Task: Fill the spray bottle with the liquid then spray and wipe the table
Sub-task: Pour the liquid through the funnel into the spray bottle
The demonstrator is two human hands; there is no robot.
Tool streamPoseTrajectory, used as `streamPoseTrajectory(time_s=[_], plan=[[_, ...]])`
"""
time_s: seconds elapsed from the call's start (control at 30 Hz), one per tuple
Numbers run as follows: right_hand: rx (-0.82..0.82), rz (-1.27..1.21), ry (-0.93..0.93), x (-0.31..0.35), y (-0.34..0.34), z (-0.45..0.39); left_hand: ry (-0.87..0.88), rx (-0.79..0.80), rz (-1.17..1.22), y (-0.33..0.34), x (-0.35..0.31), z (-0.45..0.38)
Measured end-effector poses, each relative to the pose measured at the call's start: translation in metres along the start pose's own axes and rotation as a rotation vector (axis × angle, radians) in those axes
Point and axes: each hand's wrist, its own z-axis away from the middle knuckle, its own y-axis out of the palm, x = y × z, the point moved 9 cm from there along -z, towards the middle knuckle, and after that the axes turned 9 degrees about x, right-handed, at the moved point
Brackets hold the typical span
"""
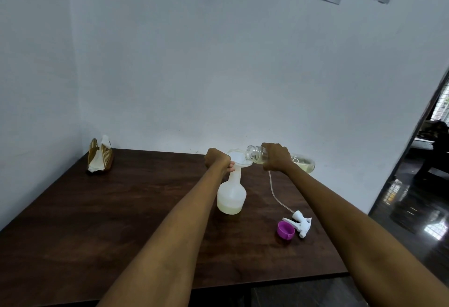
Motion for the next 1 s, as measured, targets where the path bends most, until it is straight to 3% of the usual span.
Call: streamPoseTrajectory(time_s=[1.0], plan=[[-0.012,-0.016,-0.012,0.0024,-0.0008,-0.0019,0.001,0.007,-0.004,0.0011,0.0022,-0.0064]])
